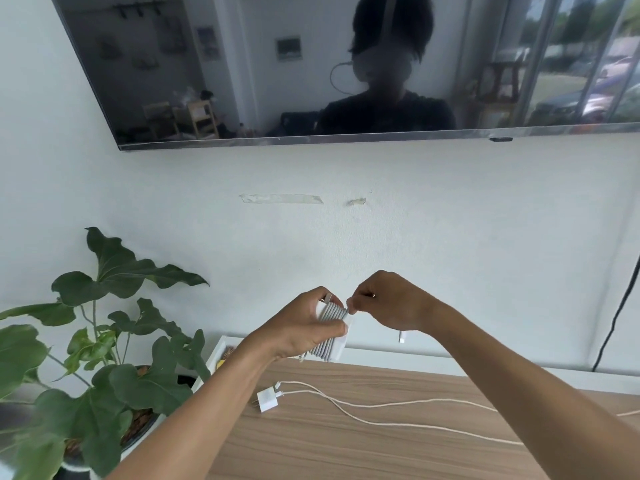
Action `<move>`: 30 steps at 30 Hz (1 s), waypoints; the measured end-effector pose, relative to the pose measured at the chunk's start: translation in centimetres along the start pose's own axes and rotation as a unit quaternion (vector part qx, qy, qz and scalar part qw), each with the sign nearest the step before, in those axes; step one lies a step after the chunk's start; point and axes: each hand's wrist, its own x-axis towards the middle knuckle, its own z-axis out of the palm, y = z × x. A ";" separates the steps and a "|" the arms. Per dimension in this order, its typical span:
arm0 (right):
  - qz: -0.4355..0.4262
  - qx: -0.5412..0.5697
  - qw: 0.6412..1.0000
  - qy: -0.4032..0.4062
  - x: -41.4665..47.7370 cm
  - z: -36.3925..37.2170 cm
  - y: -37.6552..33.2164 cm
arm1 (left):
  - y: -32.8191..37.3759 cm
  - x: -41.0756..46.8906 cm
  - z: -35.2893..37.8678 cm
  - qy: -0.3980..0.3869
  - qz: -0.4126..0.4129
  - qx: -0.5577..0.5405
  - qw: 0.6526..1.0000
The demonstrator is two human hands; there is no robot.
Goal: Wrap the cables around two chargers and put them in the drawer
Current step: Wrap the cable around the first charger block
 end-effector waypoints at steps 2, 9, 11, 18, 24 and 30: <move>0.002 0.007 0.999 0.041 -0.2 0.7 -0.4 | -0.1 0.2 0.0 0.025 0.000 -0.015 1.000; -0.074 0.019 0.972 0.223 -1.5 4.9 -0.4 | -0.6 1.0 0.5 0.108 -0.009 -0.153 0.982; -0.074 0.051 0.960 0.266 -1.6 6.1 -0.2 | -0.7 1.3 0.9 0.108 -0.023 -0.192 0.975; -0.073 0.128 0.926 0.348 -1.6 9.3 0.3 | -0.8 1.9 2.1 0.113 -0.068 -0.276 0.952; -0.094 0.113 0.938 0.314 -2.0 10.1 0.6 | -1.0 2.0 2.4 0.143 -0.077 -0.285 0.945; -0.085 0.239 0.924 0.287 -2.5 10.5 0.8 | -1.4 2.5 1.9 0.249 -0.060 -0.288 0.923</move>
